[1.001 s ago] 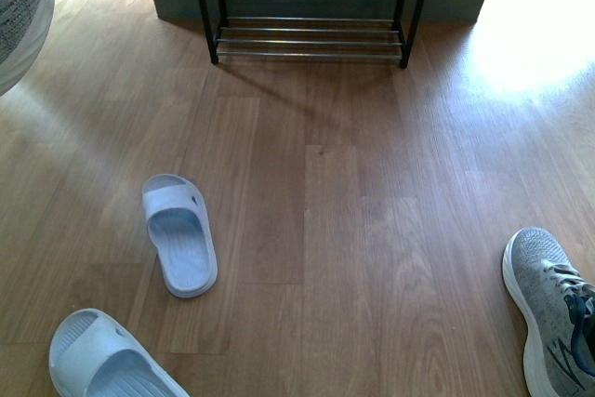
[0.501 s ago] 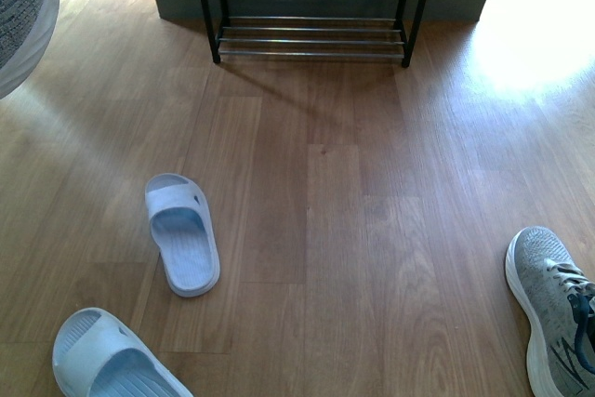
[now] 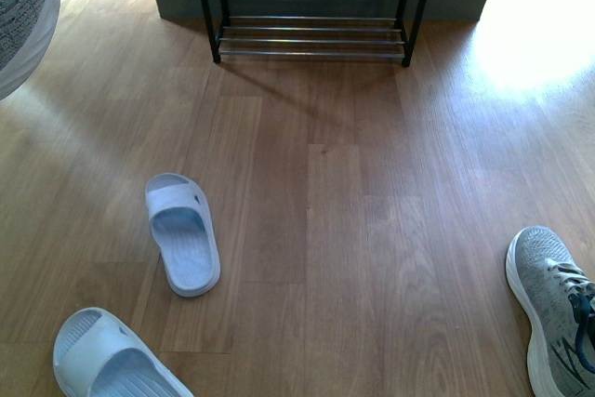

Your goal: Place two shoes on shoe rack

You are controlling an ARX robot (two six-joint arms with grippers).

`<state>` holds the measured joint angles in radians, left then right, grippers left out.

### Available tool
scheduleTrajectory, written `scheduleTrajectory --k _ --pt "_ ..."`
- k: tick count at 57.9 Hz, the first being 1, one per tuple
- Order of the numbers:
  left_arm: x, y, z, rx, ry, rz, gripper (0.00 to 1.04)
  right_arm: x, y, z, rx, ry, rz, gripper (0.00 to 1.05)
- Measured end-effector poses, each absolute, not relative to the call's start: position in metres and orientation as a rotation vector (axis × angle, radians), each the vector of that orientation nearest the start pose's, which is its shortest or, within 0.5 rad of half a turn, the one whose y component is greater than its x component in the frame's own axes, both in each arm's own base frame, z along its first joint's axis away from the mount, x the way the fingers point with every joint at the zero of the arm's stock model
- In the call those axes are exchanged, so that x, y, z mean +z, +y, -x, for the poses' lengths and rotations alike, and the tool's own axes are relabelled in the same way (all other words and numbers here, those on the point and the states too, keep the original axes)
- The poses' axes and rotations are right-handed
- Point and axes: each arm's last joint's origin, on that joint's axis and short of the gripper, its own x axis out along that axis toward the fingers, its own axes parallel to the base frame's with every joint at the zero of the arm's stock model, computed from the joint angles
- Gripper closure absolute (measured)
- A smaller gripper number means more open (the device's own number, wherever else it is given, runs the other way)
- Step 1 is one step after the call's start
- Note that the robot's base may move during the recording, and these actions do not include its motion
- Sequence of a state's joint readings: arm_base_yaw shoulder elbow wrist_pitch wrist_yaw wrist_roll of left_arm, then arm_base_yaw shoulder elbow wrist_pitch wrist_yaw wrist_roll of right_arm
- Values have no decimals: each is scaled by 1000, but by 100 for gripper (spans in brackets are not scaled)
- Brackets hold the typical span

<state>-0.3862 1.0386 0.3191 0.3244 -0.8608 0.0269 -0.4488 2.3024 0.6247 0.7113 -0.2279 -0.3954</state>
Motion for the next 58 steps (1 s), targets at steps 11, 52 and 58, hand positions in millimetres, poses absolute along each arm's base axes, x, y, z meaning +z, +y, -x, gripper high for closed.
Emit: scheduleTrajectory --k 11,52,58 --pt "181 -51 -184 464 330 -259 103 -57 -124 -255 -29 1002 47 9" --pt "181 -51 -184 464 330 -259 103 -118 -145 -285 -62 1063 88 9" --pt "181 -51 -184 464 330 -259 103 -124 -143 -288 -69 1070 99 19"
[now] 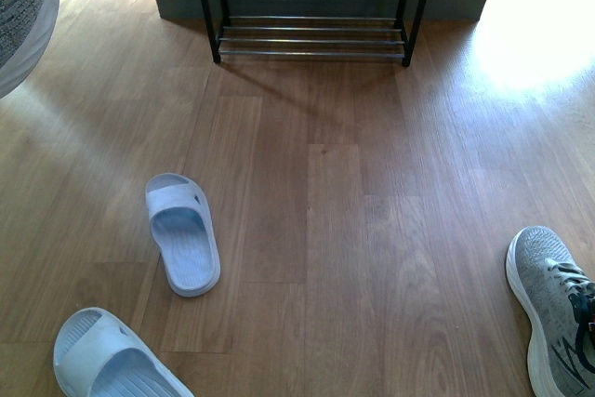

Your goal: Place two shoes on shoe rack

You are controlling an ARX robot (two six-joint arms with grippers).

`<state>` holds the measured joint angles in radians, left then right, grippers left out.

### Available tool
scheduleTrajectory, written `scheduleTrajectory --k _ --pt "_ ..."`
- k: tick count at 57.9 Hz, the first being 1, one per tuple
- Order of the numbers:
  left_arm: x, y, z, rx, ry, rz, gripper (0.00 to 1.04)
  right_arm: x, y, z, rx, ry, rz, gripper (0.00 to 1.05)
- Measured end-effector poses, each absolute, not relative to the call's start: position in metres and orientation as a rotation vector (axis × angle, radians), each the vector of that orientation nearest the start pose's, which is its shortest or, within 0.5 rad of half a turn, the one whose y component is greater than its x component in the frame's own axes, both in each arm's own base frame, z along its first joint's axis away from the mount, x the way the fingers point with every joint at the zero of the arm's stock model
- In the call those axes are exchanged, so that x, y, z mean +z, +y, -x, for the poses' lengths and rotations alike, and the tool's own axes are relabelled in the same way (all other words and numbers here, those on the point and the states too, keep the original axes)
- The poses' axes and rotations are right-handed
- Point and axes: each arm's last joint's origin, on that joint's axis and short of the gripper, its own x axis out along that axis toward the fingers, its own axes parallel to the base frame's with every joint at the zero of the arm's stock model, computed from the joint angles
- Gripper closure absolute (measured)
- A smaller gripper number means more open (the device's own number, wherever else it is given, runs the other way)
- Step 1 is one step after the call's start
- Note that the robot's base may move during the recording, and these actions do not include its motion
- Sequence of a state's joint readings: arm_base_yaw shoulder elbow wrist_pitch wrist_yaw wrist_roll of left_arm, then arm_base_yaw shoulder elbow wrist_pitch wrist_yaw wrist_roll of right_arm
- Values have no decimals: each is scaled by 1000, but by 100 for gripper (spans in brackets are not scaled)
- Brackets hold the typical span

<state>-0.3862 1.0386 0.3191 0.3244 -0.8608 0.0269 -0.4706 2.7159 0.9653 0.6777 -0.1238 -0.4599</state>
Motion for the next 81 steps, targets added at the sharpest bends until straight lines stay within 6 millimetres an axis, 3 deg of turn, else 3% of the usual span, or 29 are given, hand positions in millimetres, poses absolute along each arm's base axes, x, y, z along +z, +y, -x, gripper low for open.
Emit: scheduleTrajectory --k 11,15,31,39,47,54,68,74,81 --pt "181 -51 -184 464 330 -259 103 -126 -136 -291 -53 1078 91 45" --pt "181 -51 -184 465 330 -259 103 -126 -133 -292 -46 1080 82 61" --pt "181 -51 -184 464 330 -259 103 -130 -125 -294 -52 1083 57 104" --pt "181 -51 -184 465 330 -259 103 -128 -119 -291 -54 1079 32 103" --pt "181 -51 -184 464 330 -259 103 -109 -110 -286 -8 1048 -9 103" --pt "181 -51 -184 464 330 -259 103 -73 -101 -284 46 979 -29 103" --pt "181 -51 -184 464 330 -259 103 37 -91 -282 126 726 -21 103" --pt "181 -51 -184 465 330 -259 103 87 -83 -269 153 616 -19 103" --pt "181 -51 -184 464 330 -259 103 146 -69 -241 188 478 -16 103"
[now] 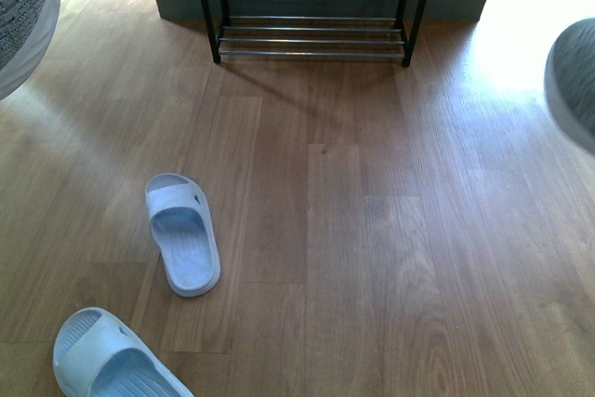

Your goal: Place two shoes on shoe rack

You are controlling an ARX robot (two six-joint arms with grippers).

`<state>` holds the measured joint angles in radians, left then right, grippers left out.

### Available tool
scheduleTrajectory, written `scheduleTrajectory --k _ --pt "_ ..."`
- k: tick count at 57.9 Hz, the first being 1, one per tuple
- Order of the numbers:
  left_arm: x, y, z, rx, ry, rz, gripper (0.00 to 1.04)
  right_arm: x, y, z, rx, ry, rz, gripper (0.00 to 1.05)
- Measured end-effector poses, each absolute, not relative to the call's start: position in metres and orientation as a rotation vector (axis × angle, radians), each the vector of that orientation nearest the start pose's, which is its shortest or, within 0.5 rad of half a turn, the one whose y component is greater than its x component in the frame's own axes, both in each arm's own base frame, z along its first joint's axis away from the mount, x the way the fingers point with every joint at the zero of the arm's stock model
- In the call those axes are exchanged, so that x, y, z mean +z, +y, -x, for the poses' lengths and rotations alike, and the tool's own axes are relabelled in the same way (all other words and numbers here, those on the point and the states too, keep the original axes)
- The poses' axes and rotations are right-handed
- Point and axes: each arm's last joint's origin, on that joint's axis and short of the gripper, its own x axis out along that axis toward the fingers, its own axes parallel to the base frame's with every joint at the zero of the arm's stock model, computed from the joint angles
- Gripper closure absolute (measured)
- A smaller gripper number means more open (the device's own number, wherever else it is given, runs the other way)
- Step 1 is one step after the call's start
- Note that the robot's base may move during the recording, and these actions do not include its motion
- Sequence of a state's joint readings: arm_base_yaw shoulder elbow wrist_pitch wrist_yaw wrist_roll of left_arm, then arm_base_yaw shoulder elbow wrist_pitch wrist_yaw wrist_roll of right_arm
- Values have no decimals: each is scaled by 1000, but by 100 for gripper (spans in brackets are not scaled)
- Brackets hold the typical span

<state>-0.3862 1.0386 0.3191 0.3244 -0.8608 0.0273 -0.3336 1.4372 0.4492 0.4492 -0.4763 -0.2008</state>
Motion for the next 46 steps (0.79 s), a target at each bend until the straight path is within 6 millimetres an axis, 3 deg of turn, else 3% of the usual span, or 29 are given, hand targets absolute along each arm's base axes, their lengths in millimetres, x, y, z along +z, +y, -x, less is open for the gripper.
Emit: scheduleTrajectory --k 4,10,13,46 --pt "181 -51 -184 464 330 -259 103 185 -53 -207 222 340 15 103" --pt "181 -51 -184 464 330 -259 103 211 -33 -163 218 176 104 103" --pt "181 -51 -184 465 330 -259 103 221 -30 -154 213 103 134 103" --pt "181 -51 -184 468 331 -262 103 219 -29 -152 208 103 143 103"
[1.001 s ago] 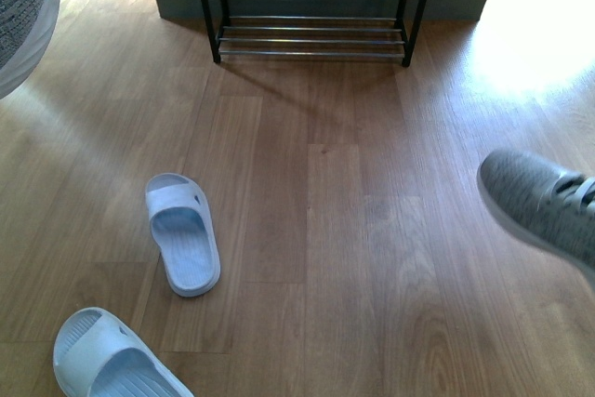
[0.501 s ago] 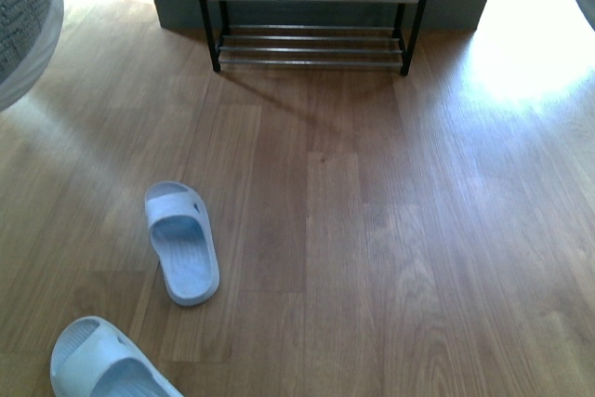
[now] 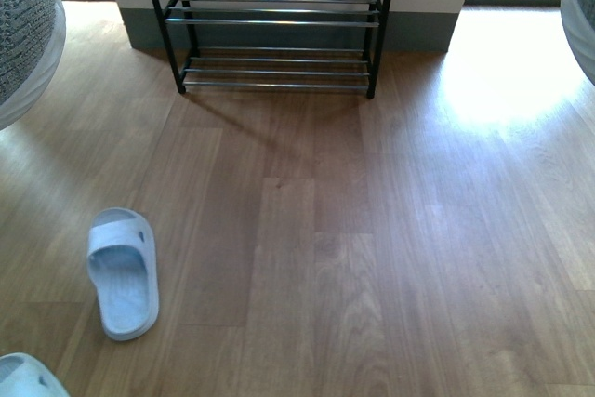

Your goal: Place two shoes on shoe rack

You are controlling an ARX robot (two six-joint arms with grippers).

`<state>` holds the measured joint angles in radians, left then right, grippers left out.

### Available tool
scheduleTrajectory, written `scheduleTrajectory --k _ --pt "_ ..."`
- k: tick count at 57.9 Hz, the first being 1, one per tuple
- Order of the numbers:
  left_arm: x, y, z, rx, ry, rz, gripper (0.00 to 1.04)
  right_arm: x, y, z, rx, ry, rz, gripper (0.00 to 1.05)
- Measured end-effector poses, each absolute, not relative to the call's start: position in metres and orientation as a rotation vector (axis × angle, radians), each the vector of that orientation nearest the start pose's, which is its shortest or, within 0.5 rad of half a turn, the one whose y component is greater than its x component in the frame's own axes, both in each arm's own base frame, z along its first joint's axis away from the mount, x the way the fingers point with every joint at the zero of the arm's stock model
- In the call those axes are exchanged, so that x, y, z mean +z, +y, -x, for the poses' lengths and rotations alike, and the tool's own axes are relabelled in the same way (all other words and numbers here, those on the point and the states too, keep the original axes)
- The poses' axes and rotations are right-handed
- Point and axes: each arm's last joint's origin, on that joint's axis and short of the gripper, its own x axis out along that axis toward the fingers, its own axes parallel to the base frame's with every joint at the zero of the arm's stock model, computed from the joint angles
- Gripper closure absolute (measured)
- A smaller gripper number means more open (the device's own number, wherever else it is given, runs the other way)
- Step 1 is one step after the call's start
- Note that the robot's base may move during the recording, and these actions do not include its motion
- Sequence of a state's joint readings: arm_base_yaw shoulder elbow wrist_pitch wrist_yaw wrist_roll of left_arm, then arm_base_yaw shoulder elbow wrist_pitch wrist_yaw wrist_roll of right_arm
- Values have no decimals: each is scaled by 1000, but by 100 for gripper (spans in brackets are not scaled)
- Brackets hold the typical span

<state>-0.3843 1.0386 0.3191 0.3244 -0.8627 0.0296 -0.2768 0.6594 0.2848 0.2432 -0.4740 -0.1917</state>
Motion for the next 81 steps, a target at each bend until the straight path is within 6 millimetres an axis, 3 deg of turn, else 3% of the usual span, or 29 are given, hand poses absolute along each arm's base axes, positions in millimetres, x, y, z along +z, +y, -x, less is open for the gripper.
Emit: scheduleTrajectory --k 81 --pt "181 -52 -184 461 331 -262 103 219 -30 -152 199 105 146 103"
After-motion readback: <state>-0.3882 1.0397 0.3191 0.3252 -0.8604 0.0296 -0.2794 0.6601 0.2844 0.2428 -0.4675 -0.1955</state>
